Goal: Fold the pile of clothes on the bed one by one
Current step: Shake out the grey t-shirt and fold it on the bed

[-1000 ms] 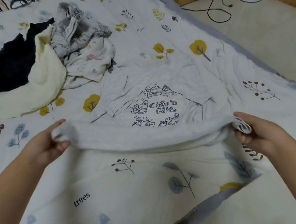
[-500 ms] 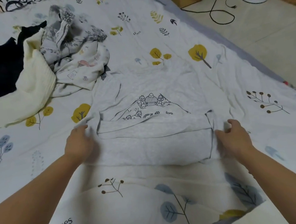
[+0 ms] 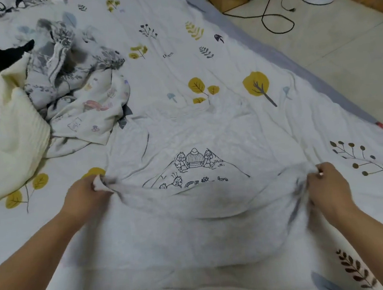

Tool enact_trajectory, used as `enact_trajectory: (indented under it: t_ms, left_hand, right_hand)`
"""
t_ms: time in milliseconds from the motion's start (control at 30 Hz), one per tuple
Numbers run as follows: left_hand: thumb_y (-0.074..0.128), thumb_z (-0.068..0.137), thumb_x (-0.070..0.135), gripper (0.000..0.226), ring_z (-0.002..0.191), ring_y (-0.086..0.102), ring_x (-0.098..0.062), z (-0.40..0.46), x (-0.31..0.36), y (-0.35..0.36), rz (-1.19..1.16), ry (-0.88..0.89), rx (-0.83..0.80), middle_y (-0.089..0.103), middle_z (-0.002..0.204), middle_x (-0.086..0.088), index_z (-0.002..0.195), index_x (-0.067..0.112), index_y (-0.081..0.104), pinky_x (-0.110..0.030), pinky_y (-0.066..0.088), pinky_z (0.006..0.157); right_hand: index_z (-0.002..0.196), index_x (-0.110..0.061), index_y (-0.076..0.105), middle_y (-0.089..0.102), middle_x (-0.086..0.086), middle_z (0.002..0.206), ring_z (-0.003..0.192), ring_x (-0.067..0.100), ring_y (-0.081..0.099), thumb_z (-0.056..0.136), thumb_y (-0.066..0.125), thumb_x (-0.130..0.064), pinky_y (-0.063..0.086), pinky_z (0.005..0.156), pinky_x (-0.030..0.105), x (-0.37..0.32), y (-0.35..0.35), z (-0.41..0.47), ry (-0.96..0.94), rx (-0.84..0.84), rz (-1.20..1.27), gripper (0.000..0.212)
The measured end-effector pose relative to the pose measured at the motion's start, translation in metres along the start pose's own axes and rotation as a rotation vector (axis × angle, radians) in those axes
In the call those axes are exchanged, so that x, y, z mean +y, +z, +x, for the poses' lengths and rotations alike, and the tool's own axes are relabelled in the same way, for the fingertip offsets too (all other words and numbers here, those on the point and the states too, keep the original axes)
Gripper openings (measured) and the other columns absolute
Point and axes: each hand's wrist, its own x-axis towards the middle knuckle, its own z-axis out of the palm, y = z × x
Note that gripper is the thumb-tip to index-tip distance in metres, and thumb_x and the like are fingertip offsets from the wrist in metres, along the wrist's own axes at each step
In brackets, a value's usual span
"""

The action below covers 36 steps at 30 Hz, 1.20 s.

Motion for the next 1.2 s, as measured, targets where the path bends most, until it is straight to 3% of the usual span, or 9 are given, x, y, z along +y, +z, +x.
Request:
enact_trajectory:
  t_ms: [200,333,433,533,700,867,967,1067,1200]
  left_hand:
    - [0.068,0.082,0.011,0.011,0.076,0.057,-0.012,0.033,0.027,-0.044,-0.458,-0.031,-0.011,0.067,0.074,0.007,0.078,0.021,0.063,-0.022,0.043,0.068]
    - [0.063,0.087,0.018,0.012,0.087,0.06,-0.019,0.068,0.051,-0.06,-0.563,-0.018,0.134,0.066,0.095,-0.005,0.098,0.016,0.065,-0.033,0.046,0.087]
    - [0.062,0.088,0.019,0.008,0.076,0.056,-0.014,0.097,0.066,-0.057,-0.502,0.007,0.308,0.06,0.079,0.002,0.095,0.017,0.064,-0.028,0.044,0.076]
    - [0.063,0.085,0.023,0.02,0.089,0.058,-0.025,0.127,0.069,-0.046,-0.411,-0.078,0.444,0.062,0.092,-0.014,0.101,0.01,0.061,-0.034,0.046,0.081]
    - [0.055,0.087,0.012,0.055,0.126,0.038,-0.041,0.133,0.079,-0.009,0.024,0.007,0.508,0.044,0.135,-0.027,0.136,-0.002,0.035,-0.047,0.029,0.107]
    - [0.039,0.081,0.028,0.058,0.125,0.044,-0.043,0.102,0.1,0.064,0.434,0.605,0.116,0.042,0.139,-0.027,0.131,0.0,0.047,-0.057,0.037,0.098]
    - [0.029,0.088,0.042,0.059,0.132,0.038,-0.04,0.1,0.119,0.099,0.668,0.773,-0.128,0.037,0.147,-0.017,0.139,0.013,0.041,-0.059,0.033,0.101]
    - [0.013,0.094,0.054,0.063,0.145,0.003,-0.03,0.125,0.125,0.111,0.797,0.592,-0.153,-0.004,0.158,-0.003,0.15,0.026,0.003,-0.05,0.007,0.114]
    - [0.018,0.097,0.048,0.062,0.144,-0.003,-0.033,0.148,0.148,0.095,0.699,0.174,-0.07,-0.005,0.158,-0.008,0.15,0.021,0.002,-0.053,0.005,0.115]
  right_hand:
    - [0.097,-0.006,0.05,0.048,0.004,0.072,0.061,0.014,0.042,0.094,0.039,-0.004,0.033,0.054,0.027,-0.039,-0.025,0.012,0.006,0.077,0.366,0.011]
    - [0.075,-0.015,0.045,0.041,0.0,0.067,0.059,0.012,0.038,0.092,0.037,-0.004,0.028,0.053,0.024,-0.072,-0.029,0.044,-0.038,0.129,0.421,0.022]
    - [0.072,-0.017,0.044,0.042,-0.001,0.069,0.061,0.01,0.037,0.091,0.038,-0.005,0.029,0.055,0.023,-0.1,-0.022,0.077,-0.095,0.136,0.428,0.024]
    - [0.096,-0.012,0.054,0.051,0.005,0.083,0.071,0.016,0.046,0.093,0.042,-0.009,0.037,0.066,0.026,-0.128,-0.007,0.106,-0.115,0.144,0.468,0.013]
    - [0.146,-0.005,0.016,0.035,0.022,0.141,0.128,0.038,0.037,0.096,0.045,-0.03,0.033,0.102,0.04,-0.134,0.036,0.122,0.04,-0.025,-0.007,0.063]
    - [0.151,-0.016,0.006,-0.002,0.014,0.158,0.146,0.028,-0.001,0.096,0.042,-0.034,0.006,0.116,0.045,-0.114,0.085,0.081,-0.527,-0.075,-0.537,0.068]
    - [0.146,-0.018,0.032,0.023,0.011,0.154,0.142,0.031,0.022,0.088,0.025,-0.051,0.017,0.111,0.055,-0.103,0.104,0.082,-0.812,-0.258,-0.76,0.067]
    - [0.15,-0.027,0.004,-0.004,-0.002,0.159,0.146,0.021,-0.004,0.081,0.0,-0.063,0.0,0.114,0.053,-0.093,0.095,0.11,-0.725,-0.312,-0.907,0.078]
    - [0.15,-0.024,0.0,-0.007,0.004,0.159,0.145,0.024,-0.006,0.1,0.025,-0.043,0.003,0.115,0.048,-0.09,0.072,0.125,-0.481,-0.195,-0.758,0.059]
